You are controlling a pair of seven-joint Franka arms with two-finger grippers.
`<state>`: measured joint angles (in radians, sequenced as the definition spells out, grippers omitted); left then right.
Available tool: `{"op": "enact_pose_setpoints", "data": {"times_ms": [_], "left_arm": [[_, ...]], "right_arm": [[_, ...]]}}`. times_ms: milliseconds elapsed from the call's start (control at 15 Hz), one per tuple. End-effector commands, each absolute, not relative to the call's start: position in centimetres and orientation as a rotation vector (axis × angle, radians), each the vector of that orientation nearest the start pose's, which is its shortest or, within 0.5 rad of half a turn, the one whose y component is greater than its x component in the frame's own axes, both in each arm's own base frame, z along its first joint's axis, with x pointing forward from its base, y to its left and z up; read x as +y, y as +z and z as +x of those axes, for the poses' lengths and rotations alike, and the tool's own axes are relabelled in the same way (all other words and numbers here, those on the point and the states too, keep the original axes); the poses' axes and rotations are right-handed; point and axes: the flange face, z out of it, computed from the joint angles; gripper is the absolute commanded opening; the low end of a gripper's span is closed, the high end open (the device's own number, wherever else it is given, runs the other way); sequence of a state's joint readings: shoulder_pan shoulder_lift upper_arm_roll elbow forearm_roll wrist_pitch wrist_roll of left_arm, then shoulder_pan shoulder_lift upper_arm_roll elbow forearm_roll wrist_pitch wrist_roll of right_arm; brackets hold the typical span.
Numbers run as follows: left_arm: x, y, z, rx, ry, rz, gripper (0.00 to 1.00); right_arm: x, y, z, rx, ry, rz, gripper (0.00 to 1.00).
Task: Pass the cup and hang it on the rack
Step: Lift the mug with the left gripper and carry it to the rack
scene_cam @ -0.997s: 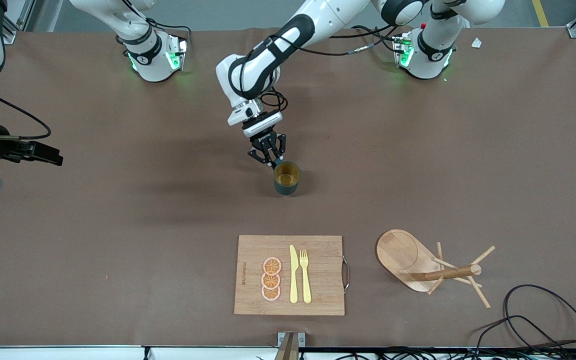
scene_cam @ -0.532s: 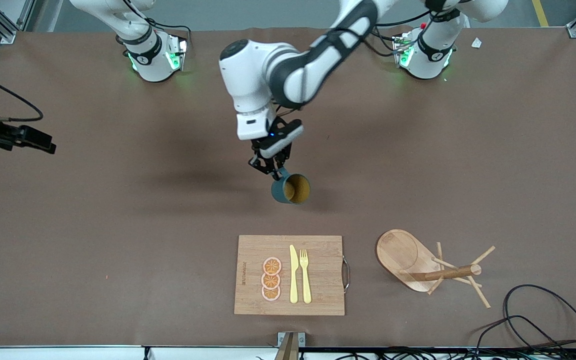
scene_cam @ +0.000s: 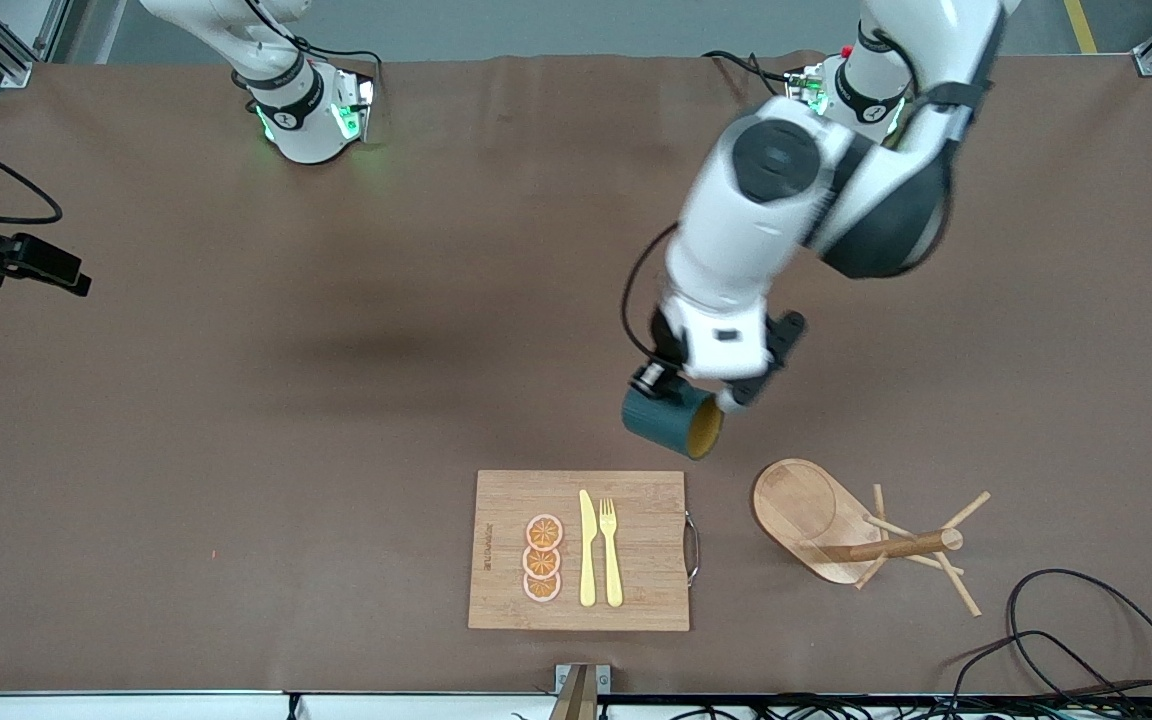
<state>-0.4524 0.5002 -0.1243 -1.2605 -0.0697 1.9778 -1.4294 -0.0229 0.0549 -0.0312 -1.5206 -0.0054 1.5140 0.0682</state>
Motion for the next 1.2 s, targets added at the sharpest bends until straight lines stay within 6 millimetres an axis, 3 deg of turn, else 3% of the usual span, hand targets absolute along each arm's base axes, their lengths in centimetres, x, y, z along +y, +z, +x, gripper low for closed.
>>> {"op": "enact_pose_setpoints", "data": {"times_ms": [0,133,332,532,798,931,1130], "left_arm": [[-32.9,50.3,64.3,-1.542,0.14,-3.141,0.0],[-26.9,50.5,67.0,-1.663,0.284,-3.183,0.0],[-20.1,50.3,69.5,-1.802,0.439,-3.256,0.0],[-17.7,48.9,70.8,-1.992,0.65,-3.24,0.0],[-12.6,47.7,72.5,-2.315,0.876,-3.122,0.0],[-11.2,47.0,72.9,-2.386,0.915,-3.075,0.0],[-10.7,45.8,73.2,-2.403,0.929,-3.046,0.0]], "right_arm": [[-3.1,62.3,54.4,0.21,0.046,-3.136,1.0],[-3.1,63.4,53.6,0.212,0.027,-3.135,1.0],[-3.1,63.8,52.8,0.212,0.036,-3.135,1.0],[-3.0,64.3,52.4,0.21,0.034,-3.136,1.0],[-2.8,64.2,52.6,0.205,0.022,-3.135,1.0],[-2.7,64.2,52.6,0.201,0.024,-3.128,1.0],[-2.8,63.9,51.8,0.205,0.041,-3.121,1.0]]}}
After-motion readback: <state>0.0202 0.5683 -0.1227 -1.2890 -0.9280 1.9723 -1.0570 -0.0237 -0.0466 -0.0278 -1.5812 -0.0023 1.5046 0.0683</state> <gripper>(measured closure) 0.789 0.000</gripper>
